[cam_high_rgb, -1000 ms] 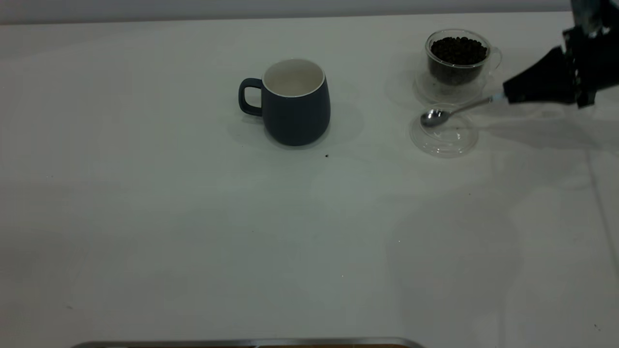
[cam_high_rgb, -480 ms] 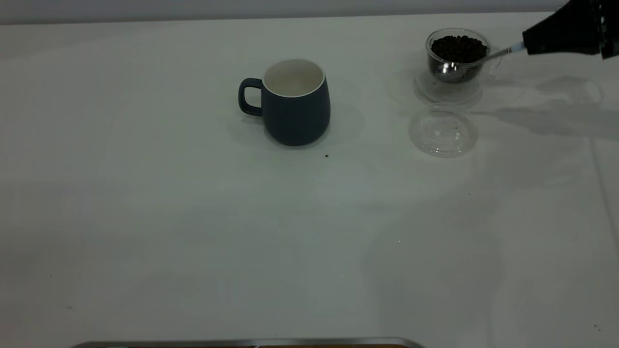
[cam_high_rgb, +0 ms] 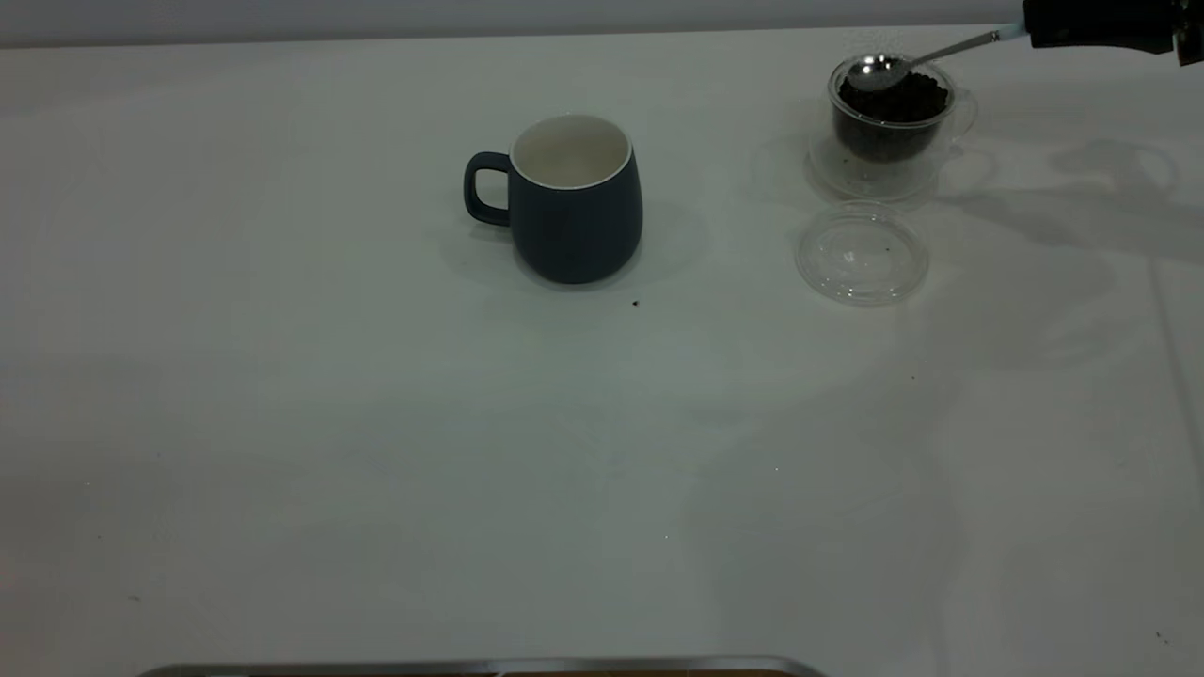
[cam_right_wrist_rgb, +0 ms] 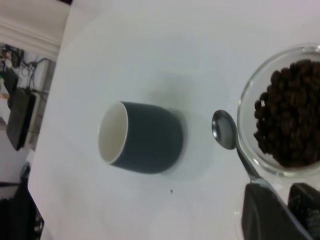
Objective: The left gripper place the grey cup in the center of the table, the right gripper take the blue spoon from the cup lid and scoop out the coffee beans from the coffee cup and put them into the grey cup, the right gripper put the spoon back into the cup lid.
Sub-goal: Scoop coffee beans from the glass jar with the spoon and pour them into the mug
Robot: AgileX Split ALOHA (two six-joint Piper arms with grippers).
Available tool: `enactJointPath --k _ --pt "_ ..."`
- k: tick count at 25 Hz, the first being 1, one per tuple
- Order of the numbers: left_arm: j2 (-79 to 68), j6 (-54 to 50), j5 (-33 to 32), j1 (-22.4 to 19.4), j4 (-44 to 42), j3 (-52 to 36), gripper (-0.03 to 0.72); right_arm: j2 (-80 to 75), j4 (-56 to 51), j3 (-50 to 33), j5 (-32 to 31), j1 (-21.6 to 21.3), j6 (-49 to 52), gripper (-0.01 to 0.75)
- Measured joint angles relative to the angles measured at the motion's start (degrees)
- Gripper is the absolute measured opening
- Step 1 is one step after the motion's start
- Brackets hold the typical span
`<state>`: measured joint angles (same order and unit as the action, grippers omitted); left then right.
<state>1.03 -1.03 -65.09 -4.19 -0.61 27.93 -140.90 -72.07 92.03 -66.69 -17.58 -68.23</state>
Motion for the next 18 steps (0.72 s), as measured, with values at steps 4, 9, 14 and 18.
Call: enactJointPath --k 4,9,14,18 --pt "0.0 0.0 0.0 0.0 0.0 0.0 0.474 0.0 -3.96 0.0 0.0 0.0 -0.86 0.1" --pt "0.0 -0.05 0.0 0.0 0.0 0.0 0.474 0.0 -4.24 0.0 1.17 0.0 1.9 0.1" --pt "0.0 -0.05 0.0 0.0 0.0 0.0 0.474 0.0 -0.66 1.1 4.21 0.0 8.23 0.1" --pt "0.0 -0.05 0.0 0.0 0.0 0.0 0.474 1.28 6.17 4.11 4.09 0.35 14.5 0.1"
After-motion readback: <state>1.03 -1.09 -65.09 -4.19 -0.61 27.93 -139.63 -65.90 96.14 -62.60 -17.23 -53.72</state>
